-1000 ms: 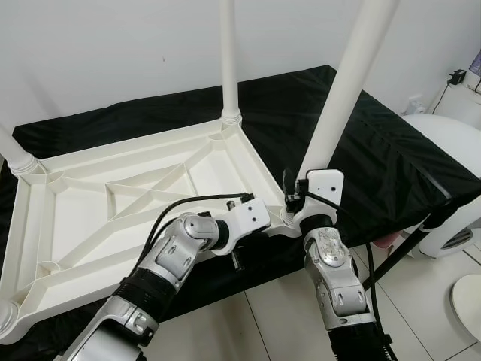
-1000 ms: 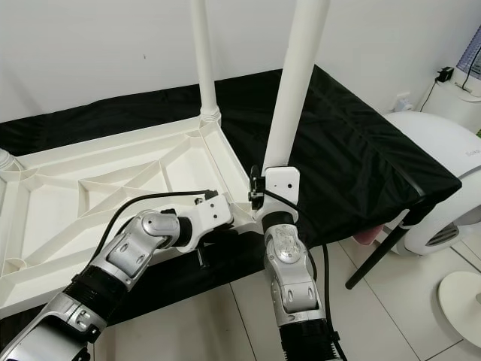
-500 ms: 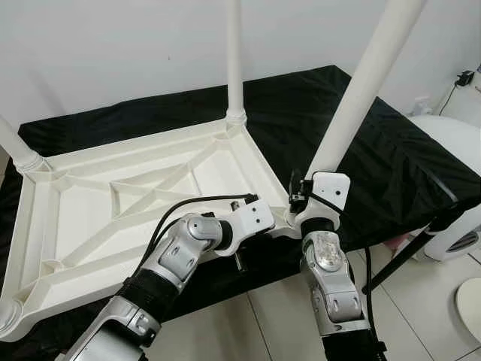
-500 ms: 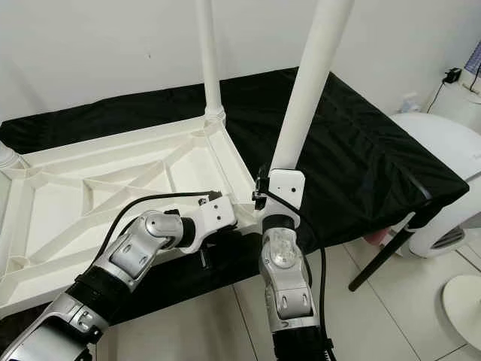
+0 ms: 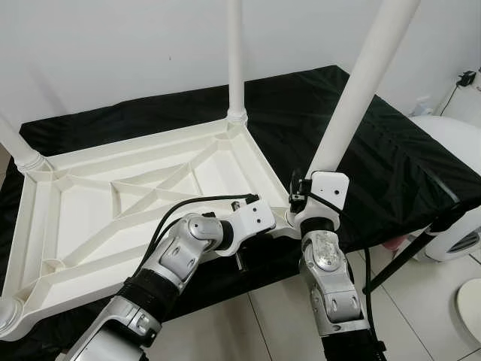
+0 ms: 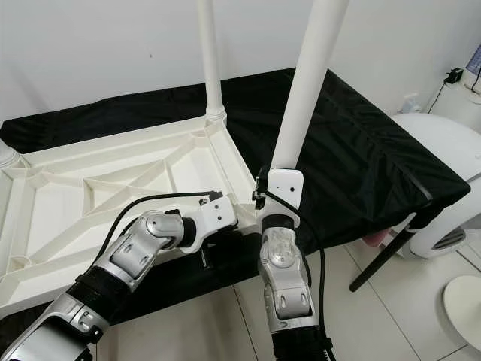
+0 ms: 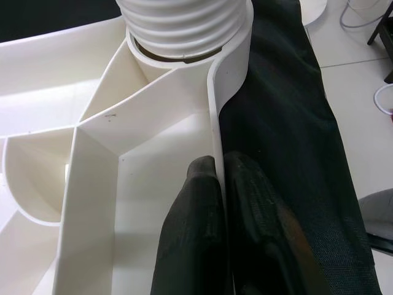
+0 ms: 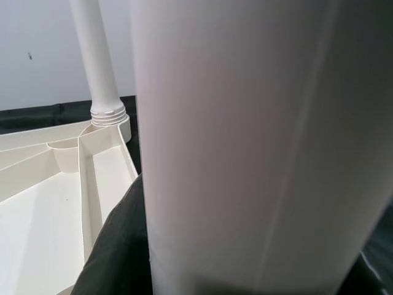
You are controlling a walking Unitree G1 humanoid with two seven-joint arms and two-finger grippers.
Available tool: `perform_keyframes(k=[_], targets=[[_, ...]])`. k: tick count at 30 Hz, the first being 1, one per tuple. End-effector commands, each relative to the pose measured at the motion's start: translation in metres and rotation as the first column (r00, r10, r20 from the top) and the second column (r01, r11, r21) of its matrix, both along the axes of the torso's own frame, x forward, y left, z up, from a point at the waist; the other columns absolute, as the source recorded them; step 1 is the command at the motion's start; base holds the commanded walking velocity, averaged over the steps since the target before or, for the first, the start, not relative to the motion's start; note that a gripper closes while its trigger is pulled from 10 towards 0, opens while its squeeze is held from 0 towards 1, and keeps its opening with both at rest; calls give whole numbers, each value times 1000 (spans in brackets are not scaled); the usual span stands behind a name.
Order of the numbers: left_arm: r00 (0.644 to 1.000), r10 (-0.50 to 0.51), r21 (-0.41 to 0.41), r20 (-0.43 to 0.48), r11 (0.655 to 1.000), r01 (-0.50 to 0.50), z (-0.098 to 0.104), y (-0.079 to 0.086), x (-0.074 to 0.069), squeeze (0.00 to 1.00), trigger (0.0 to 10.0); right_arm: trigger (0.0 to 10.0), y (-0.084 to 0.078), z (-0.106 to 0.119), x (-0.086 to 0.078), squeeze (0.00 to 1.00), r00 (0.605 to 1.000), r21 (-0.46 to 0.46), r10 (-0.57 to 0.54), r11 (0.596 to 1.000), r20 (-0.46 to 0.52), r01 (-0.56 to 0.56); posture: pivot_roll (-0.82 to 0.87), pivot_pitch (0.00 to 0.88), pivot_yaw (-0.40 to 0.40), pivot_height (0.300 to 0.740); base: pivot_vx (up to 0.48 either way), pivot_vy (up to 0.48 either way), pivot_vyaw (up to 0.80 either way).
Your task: Building children table
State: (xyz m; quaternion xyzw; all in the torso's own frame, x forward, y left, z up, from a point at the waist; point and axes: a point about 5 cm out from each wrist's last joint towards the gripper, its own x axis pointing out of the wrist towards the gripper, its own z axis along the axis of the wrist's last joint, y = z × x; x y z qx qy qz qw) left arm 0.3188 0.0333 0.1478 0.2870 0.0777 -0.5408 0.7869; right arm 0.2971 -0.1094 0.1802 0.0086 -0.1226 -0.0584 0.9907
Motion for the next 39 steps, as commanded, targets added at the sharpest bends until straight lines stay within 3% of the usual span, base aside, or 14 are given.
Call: perform_keyframes(k=[1, 4, 15, 20, 24, 25, 26, 27, 29, 31, 32, 34, 39], targets=[[999, 49, 1, -2, 999, -49, -8, 7, 2, 0, 10000, 10000, 1, -23, -2, 0, 991, 38, 51, 998, -125, -46, -103, 106, 50, 740, 0, 0, 0], [999, 49, -1, -2, 999, -49, -8, 7, 3, 0, 10000, 10000, -3, -30, 4, 0, 973, 27, 154, 988, -170, -152, -108, 106, 53, 740, 0, 0, 0], [999, 47, -2, 0, 999, -47, -7, 6, 3, 0, 10000, 10000, -22, -37, 18, 0, 942, -31, 234, 968, -241, -248, -110, 107, 53, 740, 0, 0, 0], [999, 50, -4, 1, 999, -50, -6, 7, 3, 0, 10000, 10000, -30, -37, 27, 0, 888, -86, 357, 914, -289, -396, -106, 107, 50, 740, 0, 0, 0], [999, 51, -4, 2, 999, -51, -6, 7, 3, 0, 10000, 10000, -31, -37, 28, 0, 878, -101, 377, 902, -294, -421, -104, 106, 49, 740, 0, 0, 0], [999, 52, -5, 3, 999, -52, -6, 7, 3, 0, 10000, 10000, -33, -36, 28, 0, 844, -128, 447, 857, -297, -499, -104, 105, 48, 740, 0, 0, 0], [999, 52, -5, 3, 999, -52, -6, 7, 3, 0, 10000, 10000, -33, -36, 28, 0, 844, -128, 447, 857, -297, -499, -104, 105, 48, 740, 0, 0, 0], [999, 52, -5, 4, 999, -52, -6, 7, 3, 0, 10000, 10000, -33, -36, 27, 0, 821, -128, 489, 831, -293, -541, -104, 105, 48, 740, 0, 0, 0], [999, 52, -5, 4, 999, -52, -6, 7, 3, 0, 10000, 10000, -33, -36, 27, 0, 821, -128, 489, 831, -293, -541, -104, 105, 48, 740, 0, 0, 0], [999, 52, -5, 5, 999, -52, -6, 8, 3, 0, 10000, 10000, -36, -40, 23, 0, 766, -100, 571, 779, -297, -619, -100, 102, 47, 740, 0, 0, 0], [999, 52, -5, 5, 999, -52, -6, 8, 3, 0, 10000, 10000, -36, -40, 23, 0, 766, -100, 571, 779, -297, -619, -100, 102, 47, 740, 0, 0, 0], [999, 52, -6, 5, 999, -52, -6, 7, 2, 0, 10000, 10000, -41, -43, 19, 0, 716, -72, 635, 732, -290, -678, -100, 102, 46, 740, 0, 0, 0], [999, 50, -5, 5, 999, -50, -6, 7, 2, 0, 10000, 10000, -47, -46, 14, 0, 652, -39, 706, 670, -277, -742, -98, 100, 47, 740, 0, 0, 0]])
